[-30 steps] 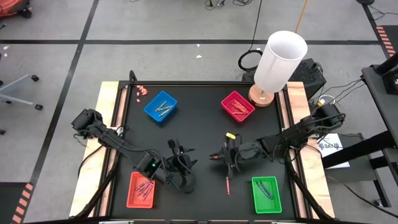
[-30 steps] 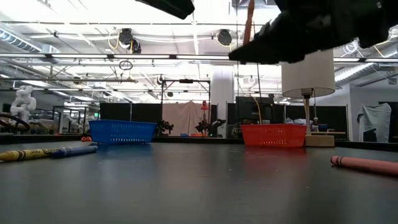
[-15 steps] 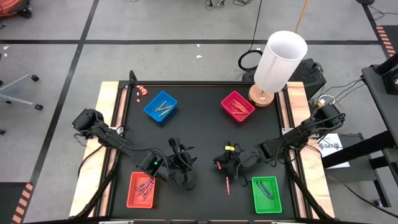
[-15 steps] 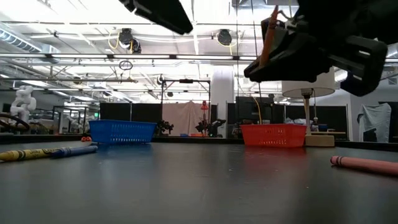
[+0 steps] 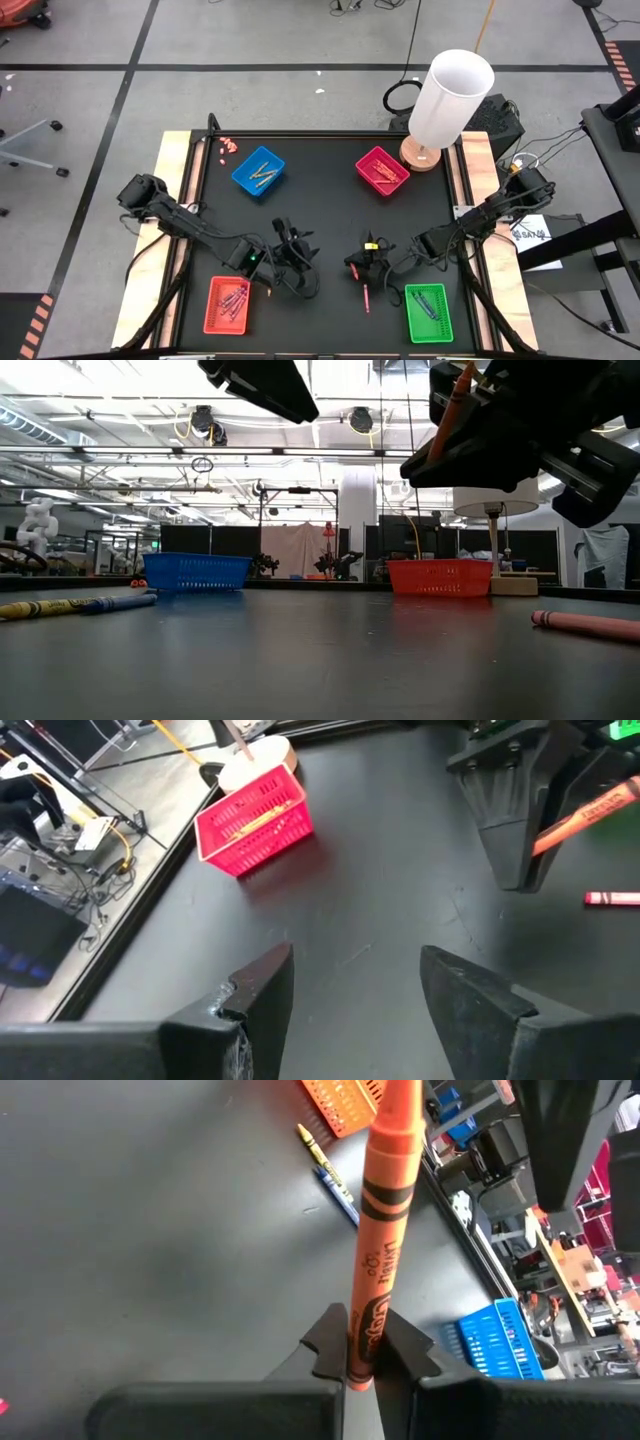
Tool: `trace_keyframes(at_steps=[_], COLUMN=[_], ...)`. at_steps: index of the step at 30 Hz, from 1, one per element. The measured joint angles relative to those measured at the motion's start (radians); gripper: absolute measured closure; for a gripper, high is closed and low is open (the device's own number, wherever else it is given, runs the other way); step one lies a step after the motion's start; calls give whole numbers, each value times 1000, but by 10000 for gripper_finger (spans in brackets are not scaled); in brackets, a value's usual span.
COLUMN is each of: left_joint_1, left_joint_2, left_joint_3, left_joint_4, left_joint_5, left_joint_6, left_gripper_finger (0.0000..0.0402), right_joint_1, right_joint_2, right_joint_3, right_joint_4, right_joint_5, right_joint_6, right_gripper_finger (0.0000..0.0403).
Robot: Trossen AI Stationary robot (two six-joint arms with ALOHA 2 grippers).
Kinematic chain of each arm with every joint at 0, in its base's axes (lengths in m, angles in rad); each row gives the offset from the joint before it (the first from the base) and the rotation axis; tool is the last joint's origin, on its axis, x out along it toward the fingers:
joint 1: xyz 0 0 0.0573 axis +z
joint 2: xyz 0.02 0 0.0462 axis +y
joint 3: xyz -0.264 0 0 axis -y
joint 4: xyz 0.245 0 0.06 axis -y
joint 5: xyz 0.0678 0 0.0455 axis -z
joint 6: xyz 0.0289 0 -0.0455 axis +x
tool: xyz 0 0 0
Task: Sort crayons
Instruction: Put the orange crayon into the red bin
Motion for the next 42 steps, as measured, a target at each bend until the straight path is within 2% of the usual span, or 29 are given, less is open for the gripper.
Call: trace_keyframes(at_steps=[37,42], left_joint_1=[0,0], left_joint_2=[0,0], left_joint_3=[-1,-1], left_joint_4=[-1,-1], left_joint_5=[0,1], left_joint_6=[0,0], left_gripper_finger=[188,188], right_joint_1=[-1,-3], right_joint_2=[0,1], right_joint_3=[0,0], right_joint_4=[1,1], right_joint_5=[-5,-6], right_joint_6=[39,138], right_gripper_finger=[392,392])
